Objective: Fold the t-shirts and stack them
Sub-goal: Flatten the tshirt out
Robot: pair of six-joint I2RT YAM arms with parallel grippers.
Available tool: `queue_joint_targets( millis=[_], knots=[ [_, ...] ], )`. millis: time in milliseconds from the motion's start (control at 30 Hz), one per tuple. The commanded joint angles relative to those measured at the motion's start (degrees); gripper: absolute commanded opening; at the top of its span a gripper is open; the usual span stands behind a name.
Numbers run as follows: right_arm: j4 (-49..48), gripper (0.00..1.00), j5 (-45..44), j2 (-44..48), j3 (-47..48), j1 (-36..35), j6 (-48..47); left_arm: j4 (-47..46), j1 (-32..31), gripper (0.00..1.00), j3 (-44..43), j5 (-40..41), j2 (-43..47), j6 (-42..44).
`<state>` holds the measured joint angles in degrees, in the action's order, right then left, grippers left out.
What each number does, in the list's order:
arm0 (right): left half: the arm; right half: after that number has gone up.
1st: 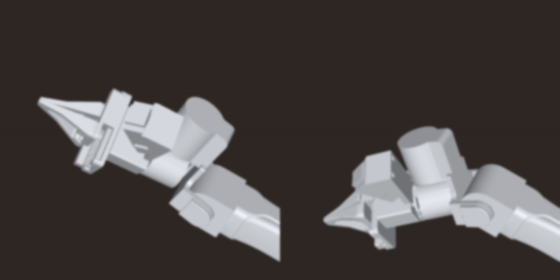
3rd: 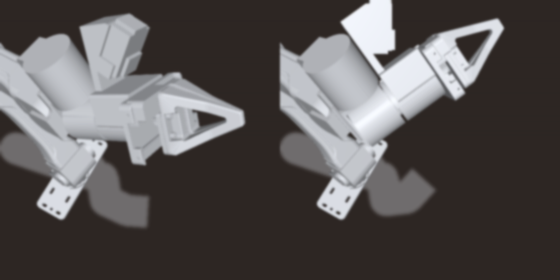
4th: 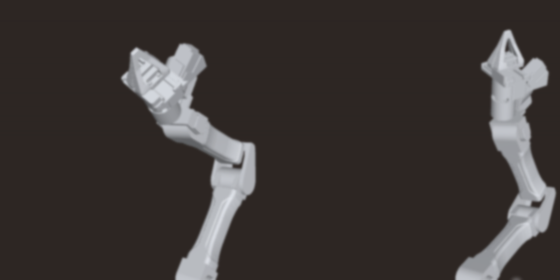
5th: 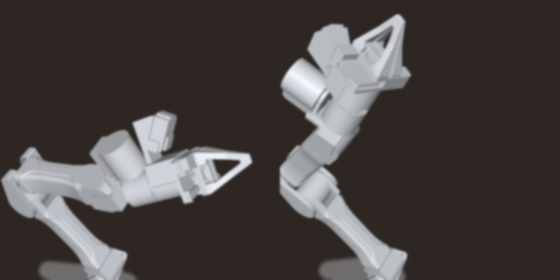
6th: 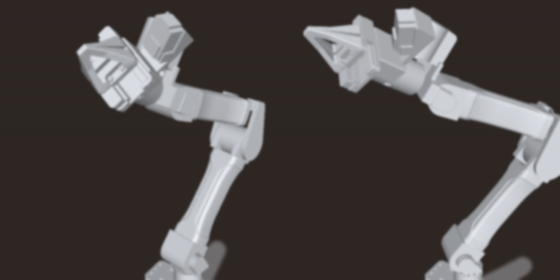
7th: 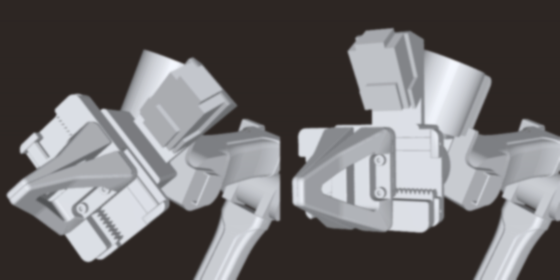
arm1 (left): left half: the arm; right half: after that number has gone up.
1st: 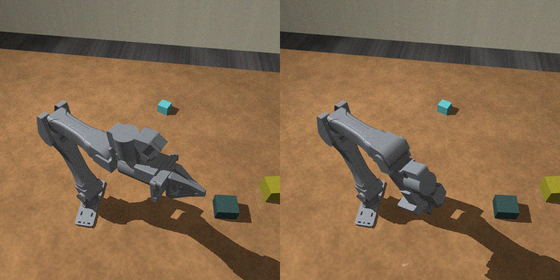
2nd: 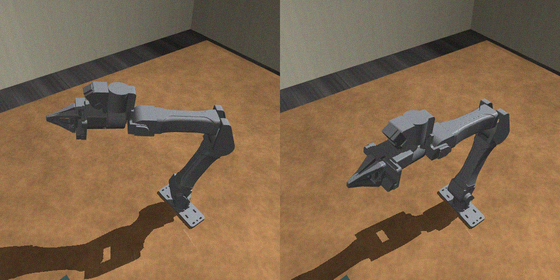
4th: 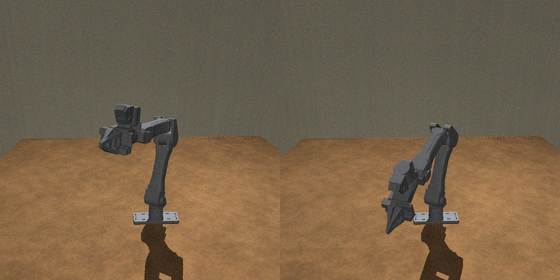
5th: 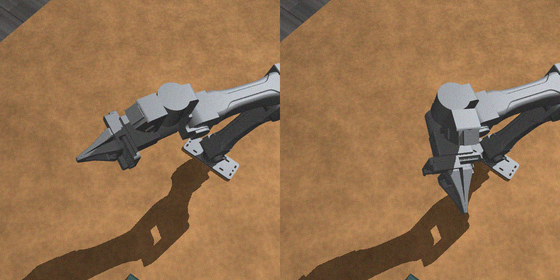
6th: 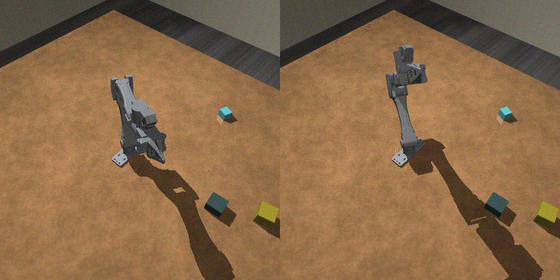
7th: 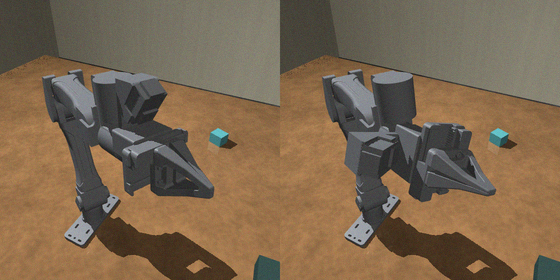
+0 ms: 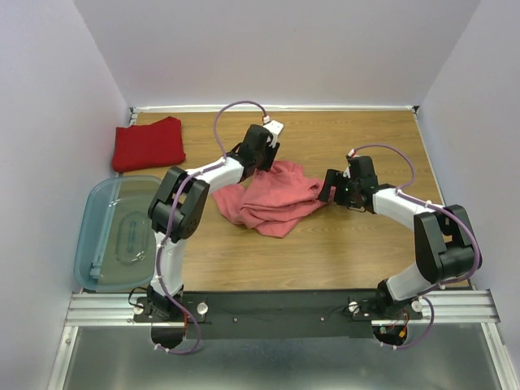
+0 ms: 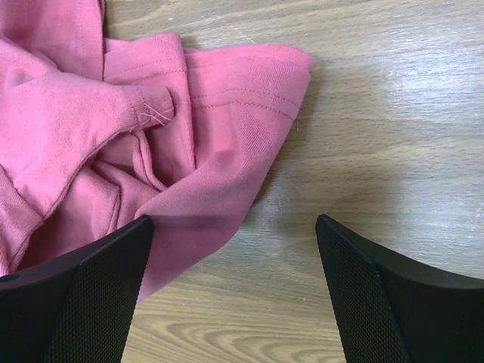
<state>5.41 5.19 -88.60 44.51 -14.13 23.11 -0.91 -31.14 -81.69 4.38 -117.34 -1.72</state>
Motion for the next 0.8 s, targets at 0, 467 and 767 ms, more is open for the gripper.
queue_joint_targets(
  millis=[0, 467, 767],
  knots=[
    [-1.3, 0.94, 1.6, -1.0, -0.7, 0.4, 0.4, -0.5, -0.1, 0.52, -1.9, -1.2, -3.4, 1.5],
    [-1.7, 0.55, 0.8, -0.1, -0.7, 0.9, 0.6, 0.4, 0.8, 0.0, -2.0, -2.0, -0.8, 0.7],
    [-1.1, 0.03, -6.8, 6.5, 1.8, 4.9, 0.2, 2.8, 7.4, 0.0, -0.6, 1.9, 16.8, 0.2]
  ],
)
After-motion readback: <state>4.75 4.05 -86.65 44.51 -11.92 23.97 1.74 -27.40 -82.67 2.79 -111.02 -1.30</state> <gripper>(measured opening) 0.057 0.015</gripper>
